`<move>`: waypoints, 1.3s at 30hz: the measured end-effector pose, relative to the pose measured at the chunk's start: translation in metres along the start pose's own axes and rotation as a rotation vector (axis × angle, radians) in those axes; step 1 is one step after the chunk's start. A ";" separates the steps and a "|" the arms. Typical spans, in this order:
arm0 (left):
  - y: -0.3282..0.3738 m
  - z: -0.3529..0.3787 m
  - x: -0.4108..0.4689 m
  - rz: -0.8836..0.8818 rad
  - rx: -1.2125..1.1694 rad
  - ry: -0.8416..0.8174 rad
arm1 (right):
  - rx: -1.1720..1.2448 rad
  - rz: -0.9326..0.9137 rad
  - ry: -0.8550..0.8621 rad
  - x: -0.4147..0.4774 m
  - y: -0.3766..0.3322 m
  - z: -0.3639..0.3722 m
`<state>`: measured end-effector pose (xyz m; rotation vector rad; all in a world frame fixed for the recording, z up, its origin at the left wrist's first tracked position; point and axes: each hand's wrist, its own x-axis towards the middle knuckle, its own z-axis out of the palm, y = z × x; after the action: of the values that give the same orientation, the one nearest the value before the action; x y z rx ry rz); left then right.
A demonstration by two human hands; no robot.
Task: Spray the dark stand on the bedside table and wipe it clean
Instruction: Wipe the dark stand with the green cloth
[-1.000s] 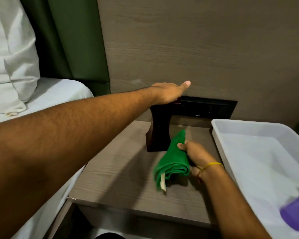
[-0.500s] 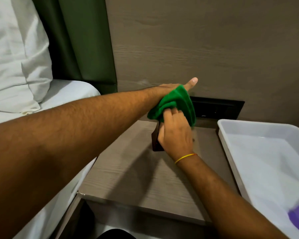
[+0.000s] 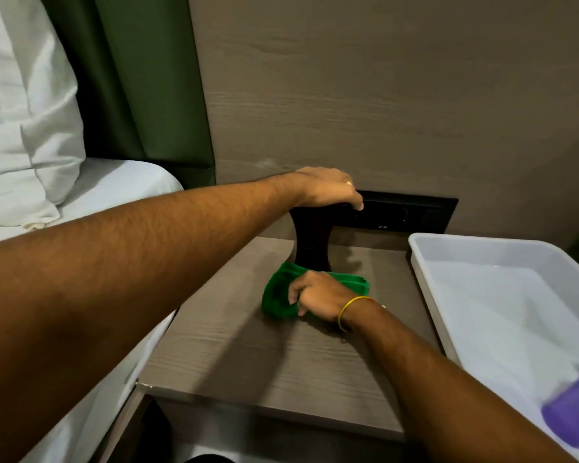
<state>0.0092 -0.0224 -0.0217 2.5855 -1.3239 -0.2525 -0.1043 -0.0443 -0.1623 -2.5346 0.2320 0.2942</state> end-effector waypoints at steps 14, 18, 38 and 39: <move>0.004 -0.006 0.000 0.054 0.050 -0.031 | 1.831 0.257 0.205 -0.120 0.028 -0.033; 0.003 -0.008 -0.001 0.043 0.023 -0.052 | 1.765 0.184 0.789 -0.169 0.027 -0.082; -0.004 -0.001 0.024 0.012 0.111 -0.069 | 0.360 0.826 0.401 -0.061 0.144 -0.118; -0.001 -0.006 0.024 0.016 0.108 -0.053 | 0.309 0.839 0.404 -0.062 0.139 -0.125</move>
<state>0.0254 -0.0403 -0.0175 2.6736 -1.4129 -0.2557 -0.1758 -0.2227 -0.1175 -2.0389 1.3855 0.0403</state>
